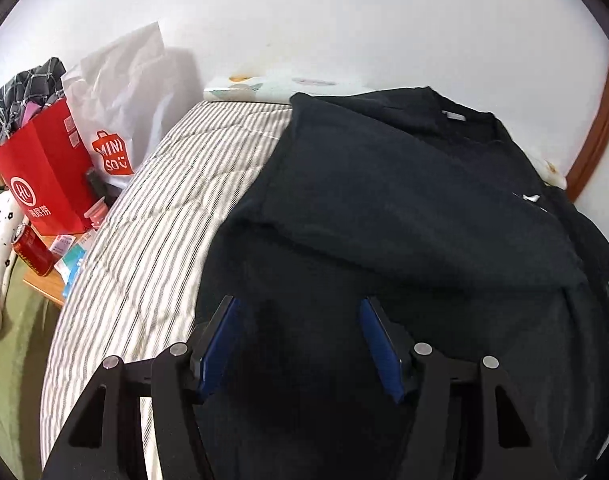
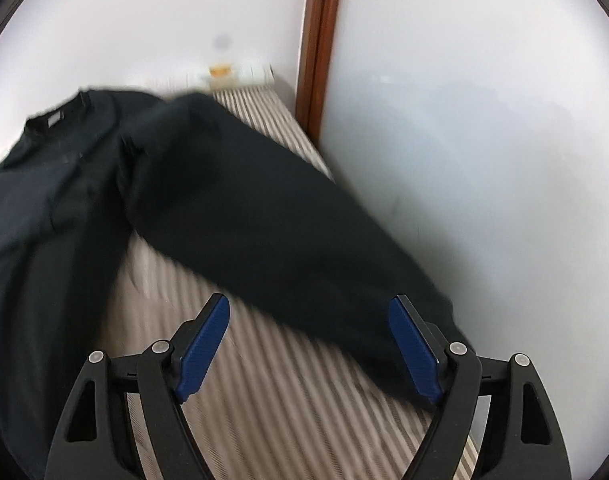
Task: Fold small clothes
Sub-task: 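Grasp the plain sleeve cuff with the right tool and lift it, then fold the plain sleeve across the body with the right tool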
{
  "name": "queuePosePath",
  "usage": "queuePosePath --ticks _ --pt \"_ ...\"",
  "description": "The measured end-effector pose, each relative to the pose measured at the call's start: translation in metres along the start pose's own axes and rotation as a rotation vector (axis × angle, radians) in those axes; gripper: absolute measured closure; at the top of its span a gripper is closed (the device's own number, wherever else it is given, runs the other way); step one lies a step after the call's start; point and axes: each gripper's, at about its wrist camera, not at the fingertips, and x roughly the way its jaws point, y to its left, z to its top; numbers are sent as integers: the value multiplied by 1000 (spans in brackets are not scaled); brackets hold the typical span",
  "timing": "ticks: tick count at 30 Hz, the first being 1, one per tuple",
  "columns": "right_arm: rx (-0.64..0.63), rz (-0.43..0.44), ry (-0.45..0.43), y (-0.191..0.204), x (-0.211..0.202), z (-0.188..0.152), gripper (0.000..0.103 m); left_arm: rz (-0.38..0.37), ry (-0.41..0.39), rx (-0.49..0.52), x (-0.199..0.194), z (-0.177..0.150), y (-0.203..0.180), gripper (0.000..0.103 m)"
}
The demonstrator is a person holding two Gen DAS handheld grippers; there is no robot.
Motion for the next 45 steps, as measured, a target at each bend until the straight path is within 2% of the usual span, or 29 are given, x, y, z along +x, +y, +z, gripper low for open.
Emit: queuePosePath --ticks 4,7,9,10,11,13,14,17,20,23,28,38,42,45 --pt "-18 -47 15 -13 19 -15 22 -9 -6 -8 -12 -16 -4 43" --pt "0 -26 -8 -19 27 -16 25 12 -16 -10 -18 -28 -2 43" --pt "2 -2 -17 -22 27 -17 38 27 -18 -3 -21 -34 0 43" --pt "0 7 -19 -22 27 -17 51 35 -17 0 -23 -36 1 43" --pt "1 11 -20 -22 27 -16 68 36 -18 1 -25 -40 4 43" --pt "6 5 -20 -20 28 -14 86 30 -16 0 -27 -45 8 43" --pt "5 -19 -21 -17 29 -11 88 29 -3 0 -27 -49 12 43" --pt "-3 -61 -55 -10 19 0 91 31 9 -14 -25 -58 22 43" --pt "17 -52 -132 -2 -5 17 91 42 18 -11 -26 -64 30 43" --pt "-1 -6 -227 21 -42 38 91 51 20 -6 -28 -67 36 43" --pt "-93 97 -333 96 -85 75 91 32 5 6 -31 -76 38 43" --pt "-238 302 -375 253 -118 118 91 8 2 -26 -37 -89 56 43" --pt "-274 378 -367 310 -113 121 91 -5 -7 -26 -37 -87 58 43" --pt "-318 416 -357 344 -105 109 91 -26 -4 -21 -34 -85 56 43"
